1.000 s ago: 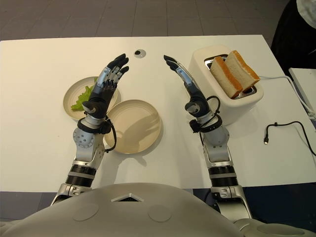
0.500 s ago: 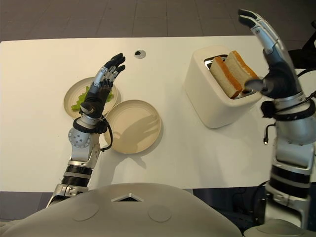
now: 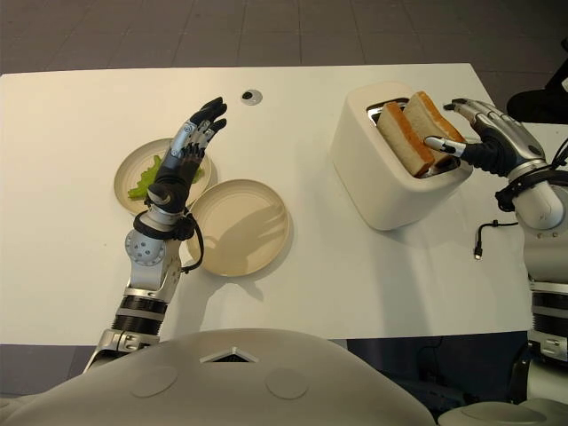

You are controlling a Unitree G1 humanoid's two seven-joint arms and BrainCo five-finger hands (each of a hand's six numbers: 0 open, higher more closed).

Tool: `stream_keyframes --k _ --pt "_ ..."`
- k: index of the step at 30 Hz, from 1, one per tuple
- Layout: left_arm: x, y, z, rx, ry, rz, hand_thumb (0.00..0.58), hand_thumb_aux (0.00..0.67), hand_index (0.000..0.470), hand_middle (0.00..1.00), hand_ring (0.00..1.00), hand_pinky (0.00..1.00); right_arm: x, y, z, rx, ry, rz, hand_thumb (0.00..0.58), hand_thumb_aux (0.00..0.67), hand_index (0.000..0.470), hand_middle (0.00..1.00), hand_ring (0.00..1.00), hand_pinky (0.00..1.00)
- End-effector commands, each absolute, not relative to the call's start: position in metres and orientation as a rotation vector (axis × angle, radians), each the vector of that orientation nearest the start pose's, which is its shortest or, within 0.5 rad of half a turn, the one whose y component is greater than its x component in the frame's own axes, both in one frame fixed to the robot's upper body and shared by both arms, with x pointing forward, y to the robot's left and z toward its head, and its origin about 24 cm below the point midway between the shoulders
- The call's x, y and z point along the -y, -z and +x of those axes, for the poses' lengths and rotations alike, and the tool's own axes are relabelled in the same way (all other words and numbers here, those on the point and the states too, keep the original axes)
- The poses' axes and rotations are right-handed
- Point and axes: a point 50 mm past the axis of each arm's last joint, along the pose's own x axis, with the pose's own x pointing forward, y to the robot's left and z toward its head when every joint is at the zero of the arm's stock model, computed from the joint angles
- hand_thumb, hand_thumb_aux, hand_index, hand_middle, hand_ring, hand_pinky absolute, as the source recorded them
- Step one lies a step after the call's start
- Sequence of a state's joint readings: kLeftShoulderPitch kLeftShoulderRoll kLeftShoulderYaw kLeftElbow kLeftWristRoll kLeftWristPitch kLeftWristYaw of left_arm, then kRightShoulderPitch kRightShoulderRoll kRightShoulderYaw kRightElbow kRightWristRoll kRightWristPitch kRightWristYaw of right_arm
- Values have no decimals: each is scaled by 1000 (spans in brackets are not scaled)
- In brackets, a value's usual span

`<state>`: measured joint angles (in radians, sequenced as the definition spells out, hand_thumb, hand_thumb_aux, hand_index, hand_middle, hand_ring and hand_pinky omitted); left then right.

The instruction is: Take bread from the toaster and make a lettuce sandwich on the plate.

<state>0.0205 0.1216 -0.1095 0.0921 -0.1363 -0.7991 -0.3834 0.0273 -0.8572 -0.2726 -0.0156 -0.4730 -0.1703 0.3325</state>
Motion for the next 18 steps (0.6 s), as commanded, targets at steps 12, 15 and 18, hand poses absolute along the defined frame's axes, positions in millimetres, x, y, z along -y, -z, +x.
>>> stream_keyframes --k 12,15,18 --pt "-152 -78 236 606 371 313 0 0 0 0 0 0 301 -210 245 425 102 -1173 580 670 470 1000 1000 1000" --pt "-177 -70 251 500 266 675 0 0 0 0 0 0 298 -225 238 565 159 -1085 580 670 470 1000 1000 1000" --pt "-219 -61 260 345 181 1097 0 0 0 0 0 0 291 -244 231 720 193 -976 580 670 470 1000 1000 1000"
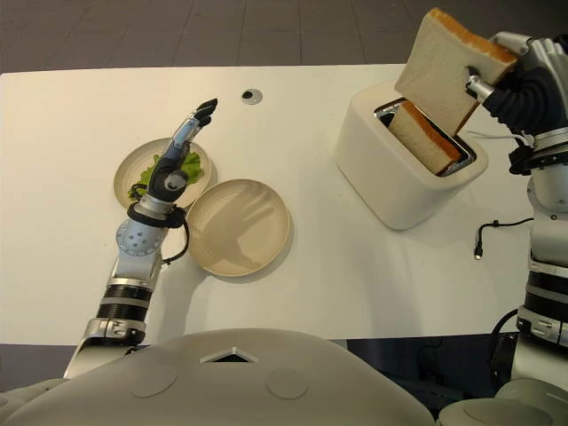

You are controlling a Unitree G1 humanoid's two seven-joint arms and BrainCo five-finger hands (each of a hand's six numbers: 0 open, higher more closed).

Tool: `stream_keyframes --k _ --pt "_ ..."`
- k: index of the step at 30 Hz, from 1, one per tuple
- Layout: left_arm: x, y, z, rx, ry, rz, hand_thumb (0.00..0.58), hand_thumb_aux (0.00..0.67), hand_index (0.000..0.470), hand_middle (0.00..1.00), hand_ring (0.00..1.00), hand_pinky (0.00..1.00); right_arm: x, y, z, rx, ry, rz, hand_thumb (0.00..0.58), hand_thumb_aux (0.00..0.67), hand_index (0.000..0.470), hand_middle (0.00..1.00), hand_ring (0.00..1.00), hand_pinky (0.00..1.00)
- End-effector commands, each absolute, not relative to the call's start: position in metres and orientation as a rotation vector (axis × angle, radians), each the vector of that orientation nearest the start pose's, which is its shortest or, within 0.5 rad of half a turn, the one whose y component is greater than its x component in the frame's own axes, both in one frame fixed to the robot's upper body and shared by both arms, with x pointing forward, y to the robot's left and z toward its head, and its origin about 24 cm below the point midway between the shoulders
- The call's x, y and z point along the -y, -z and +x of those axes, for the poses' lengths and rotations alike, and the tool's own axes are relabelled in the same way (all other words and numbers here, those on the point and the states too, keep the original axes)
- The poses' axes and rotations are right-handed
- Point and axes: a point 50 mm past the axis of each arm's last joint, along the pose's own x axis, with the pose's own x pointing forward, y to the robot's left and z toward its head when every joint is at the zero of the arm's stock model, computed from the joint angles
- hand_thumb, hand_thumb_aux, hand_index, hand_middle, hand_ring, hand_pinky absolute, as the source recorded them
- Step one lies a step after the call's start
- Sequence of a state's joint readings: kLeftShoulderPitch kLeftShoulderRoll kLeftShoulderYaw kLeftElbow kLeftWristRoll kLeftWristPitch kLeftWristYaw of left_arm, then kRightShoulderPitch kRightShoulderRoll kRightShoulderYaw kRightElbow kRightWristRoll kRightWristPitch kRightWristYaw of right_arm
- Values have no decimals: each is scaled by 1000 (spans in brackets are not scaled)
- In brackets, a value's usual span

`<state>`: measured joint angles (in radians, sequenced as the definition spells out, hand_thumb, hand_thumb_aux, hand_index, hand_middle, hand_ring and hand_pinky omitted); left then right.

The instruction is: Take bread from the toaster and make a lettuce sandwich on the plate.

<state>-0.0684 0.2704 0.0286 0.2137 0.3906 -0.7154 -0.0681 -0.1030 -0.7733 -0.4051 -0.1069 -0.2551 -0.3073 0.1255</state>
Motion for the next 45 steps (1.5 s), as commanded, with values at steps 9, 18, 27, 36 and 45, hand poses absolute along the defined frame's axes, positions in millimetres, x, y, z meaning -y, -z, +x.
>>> stream_keyframes --k 9,18,27,36,45 --pt "-273 -25 256 -65 191 1419 0 0 0 0 0 0 216 -224 226 829 -201 -476 580 670 470 1000 1000 1000" --pt "-277 0 249 -210 300 1453 580 670 470 0 0 0 97 -77 226 377 -688 -329 580 670 470 1000 1000 1000" --pt "-262 -12 255 -12 277 1344 580 670 470 0 0 0 84 -23 214 262 -838 -612 580 670 470 1000 1000 1000" --pt "-233 -38 257 245 259 1075 580 670 470 0 0 0 123 -33 220 259 -850 -892 580 670 470 937 937 937" --pt "-215 -58 251 402 297 907 580 670 470 0 0 0 137 -46 226 287 -781 -963 0 0 0 686 686 686"
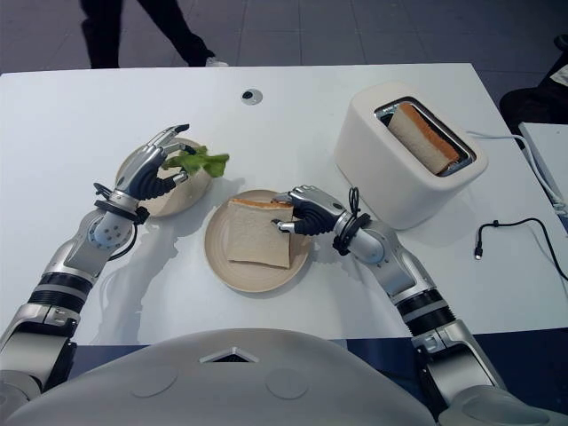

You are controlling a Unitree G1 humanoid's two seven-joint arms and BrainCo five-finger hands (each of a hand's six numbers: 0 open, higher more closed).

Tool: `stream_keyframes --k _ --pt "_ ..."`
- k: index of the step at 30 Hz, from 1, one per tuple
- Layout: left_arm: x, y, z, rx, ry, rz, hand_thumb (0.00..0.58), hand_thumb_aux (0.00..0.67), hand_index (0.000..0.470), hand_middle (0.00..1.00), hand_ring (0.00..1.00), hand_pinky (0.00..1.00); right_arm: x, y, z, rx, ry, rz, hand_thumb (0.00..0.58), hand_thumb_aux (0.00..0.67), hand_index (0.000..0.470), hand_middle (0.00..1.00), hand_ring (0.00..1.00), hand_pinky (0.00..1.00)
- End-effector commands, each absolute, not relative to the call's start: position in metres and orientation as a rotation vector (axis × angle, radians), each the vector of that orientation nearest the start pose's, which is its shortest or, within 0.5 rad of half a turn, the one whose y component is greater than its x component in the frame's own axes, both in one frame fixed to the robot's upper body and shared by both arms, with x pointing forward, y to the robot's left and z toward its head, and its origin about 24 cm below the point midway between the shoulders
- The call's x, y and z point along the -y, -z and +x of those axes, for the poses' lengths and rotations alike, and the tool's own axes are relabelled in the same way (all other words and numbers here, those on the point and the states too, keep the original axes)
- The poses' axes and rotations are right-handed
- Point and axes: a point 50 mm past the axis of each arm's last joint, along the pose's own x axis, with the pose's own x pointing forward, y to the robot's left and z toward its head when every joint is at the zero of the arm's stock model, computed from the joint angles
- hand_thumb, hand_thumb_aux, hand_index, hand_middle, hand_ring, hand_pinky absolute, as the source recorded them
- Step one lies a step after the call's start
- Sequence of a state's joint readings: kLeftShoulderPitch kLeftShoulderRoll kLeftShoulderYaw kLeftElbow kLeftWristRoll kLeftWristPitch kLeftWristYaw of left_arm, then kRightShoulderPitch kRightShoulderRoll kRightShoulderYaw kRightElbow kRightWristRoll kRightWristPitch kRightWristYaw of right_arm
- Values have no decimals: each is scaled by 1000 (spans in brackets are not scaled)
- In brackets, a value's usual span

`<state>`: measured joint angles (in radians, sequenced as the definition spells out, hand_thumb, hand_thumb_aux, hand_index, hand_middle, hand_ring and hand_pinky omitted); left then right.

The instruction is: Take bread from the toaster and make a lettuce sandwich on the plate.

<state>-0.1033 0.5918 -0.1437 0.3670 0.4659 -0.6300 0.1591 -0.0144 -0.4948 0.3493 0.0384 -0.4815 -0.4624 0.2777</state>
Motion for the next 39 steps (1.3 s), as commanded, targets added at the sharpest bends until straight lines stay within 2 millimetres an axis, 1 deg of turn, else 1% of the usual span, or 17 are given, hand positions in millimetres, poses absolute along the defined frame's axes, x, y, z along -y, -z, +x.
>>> stream_keyframes --k 1,2,5,8,10,13,14,15,16,17,18,21,25,26,27,28,39 --pt "-212 -59 250 417 307 890 580 670 470 0 0 0 139 -48 228 288 -757 -963 0 0 0 635 635 635" --pt "-209 -60 248 434 321 874 580 670 470 0 0 0 143 -51 231 287 -728 -963 0 0 0 596 596 596" --pt "-201 -62 244 467 371 844 580 670 470 0 0 0 154 -60 238 291 -628 -947 0 0 0 592 592 592" --pt "-190 -59 238 488 450 823 580 670 470 0 0 0 166 -76 245 325 -492 -893 0 0 0 588 588 588" --pt "-184 -56 236 486 489 820 580 670 470 0 0 0 171 -81 247 337 -447 -867 0 0 0 592 592 592" --pt "-182 -47 238 438 518 899 580 670 470 0 0 0 171 -85 246 352 -441 -845 0 0 0 592 592 592" --pt "-183 -42 240 410 523 947 578 633 444 0 0 0 170 -85 246 355 -446 -839 0 0 0 584 584 584" --pt "-185 -36 241 381 528 995 508 434 304 0 0 0 169 -85 246 357 -451 -835 0 0 0 573 573 573" --pt "-186 -31 242 355 538 1044 172 108 76 0 0 0 169 -85 246 357 -455 -833 0 0 0 557 557 557" --pt "-186 -26 242 337 547 1079 14 8 6 0 0 0 168 -85 246 357 -458 -833 0 0 0 553 553 553" --pt "-186 -23 242 325 557 1106 0 0 0 0 0 0 168 -85 246 357 -461 -832 0 0 0 553 553 553" --pt "-182 -15 242 314 578 1150 0 0 0 0 0 0 166 -83 245 355 -474 -830 0 0 0 549 549 549" --pt "-170 -8 243 324 608 1173 0 0 0 0 0 0 165 -83 245 354 -484 -828 0 0 0 545 545 545" --pt "-166 -6 243 330 617 1181 14 8 6 0 0 0 165 -82 245 354 -485 -828 0 0 0 545 545 545" --pt "-164 -5 243 339 621 1184 328 229 160 0 0 0 165 -82 245 352 -486 -828 0 0 0 545 545 545" --pt "-161 -6 243 354 622 1180 580 670 470 0 0 0 165 -81 245 351 -487 -827 0 0 0 545 545 545" --pt "-159 -30 244 507 499 1014 580 670 470 0 0 0 164 -79 244 343 -482 -822 0 0 0 549 549 549"
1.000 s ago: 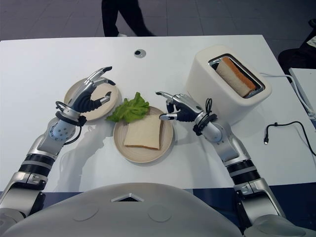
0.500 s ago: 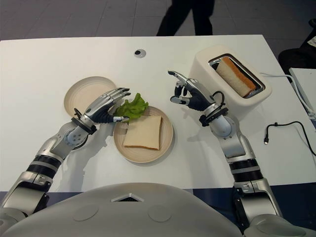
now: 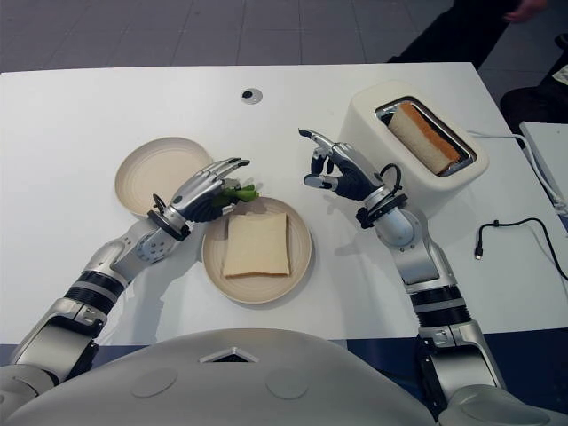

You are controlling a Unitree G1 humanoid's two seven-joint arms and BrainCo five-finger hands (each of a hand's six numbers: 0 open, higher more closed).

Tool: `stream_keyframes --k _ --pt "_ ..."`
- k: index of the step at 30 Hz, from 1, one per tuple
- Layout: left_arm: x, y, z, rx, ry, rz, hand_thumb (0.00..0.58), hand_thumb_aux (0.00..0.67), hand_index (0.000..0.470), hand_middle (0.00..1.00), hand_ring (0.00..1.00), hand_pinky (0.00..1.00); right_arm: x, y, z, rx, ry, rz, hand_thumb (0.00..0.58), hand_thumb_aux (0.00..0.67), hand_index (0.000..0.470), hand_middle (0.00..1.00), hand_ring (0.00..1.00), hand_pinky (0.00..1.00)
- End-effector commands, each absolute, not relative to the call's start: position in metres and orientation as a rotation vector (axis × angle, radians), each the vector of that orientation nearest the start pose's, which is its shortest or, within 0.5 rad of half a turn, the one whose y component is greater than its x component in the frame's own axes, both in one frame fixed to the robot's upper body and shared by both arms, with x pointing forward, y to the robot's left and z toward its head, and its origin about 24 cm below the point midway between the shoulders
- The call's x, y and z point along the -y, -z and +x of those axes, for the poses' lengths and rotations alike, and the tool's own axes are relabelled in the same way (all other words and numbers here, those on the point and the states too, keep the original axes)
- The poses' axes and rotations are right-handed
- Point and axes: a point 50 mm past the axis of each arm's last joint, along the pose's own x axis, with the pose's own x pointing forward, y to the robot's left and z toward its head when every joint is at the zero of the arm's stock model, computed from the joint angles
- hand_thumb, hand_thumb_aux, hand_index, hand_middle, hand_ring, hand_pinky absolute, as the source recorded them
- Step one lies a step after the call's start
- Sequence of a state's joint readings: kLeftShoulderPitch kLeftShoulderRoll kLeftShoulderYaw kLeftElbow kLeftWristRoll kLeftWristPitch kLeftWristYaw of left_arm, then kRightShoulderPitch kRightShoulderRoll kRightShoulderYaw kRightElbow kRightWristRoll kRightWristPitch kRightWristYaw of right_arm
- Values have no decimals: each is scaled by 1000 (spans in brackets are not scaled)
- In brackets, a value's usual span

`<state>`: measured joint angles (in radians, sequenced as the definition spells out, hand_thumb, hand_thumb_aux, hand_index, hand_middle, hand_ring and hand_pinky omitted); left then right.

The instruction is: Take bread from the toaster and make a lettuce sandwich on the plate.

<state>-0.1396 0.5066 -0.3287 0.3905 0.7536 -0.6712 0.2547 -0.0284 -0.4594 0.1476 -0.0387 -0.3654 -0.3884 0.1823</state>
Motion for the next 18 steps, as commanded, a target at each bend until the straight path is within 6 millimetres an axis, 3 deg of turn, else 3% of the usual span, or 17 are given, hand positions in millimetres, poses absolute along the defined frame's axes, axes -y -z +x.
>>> stream_keyframes --k 1,7,12,17,18 --pt "-159 -32 244 518 488 985 580 670 470 0 0 0 164 -79 244 343 -481 -822 0 0 0 545 545 545" --pt "-156 -36 239 533 507 851 580 670 470 0 0 0 165 -77 244 332 -479 -823 0 0 0 545 545 545" --pt "-129 -35 208 594 756 673 580 670 470 0 0 0 167 -77 244 330 -475 -825 0 0 0 545 545 545" --pt "-120 -24 188 536 937 624 580 670 470 0 0 0 168 -78 244 330 -473 -828 0 0 0 545 545 545" --pt "-120 -21 185 518 967 629 562 552 387 0 0 0 168 -78 244 331 -476 -832 0 0 0 549 549 549"
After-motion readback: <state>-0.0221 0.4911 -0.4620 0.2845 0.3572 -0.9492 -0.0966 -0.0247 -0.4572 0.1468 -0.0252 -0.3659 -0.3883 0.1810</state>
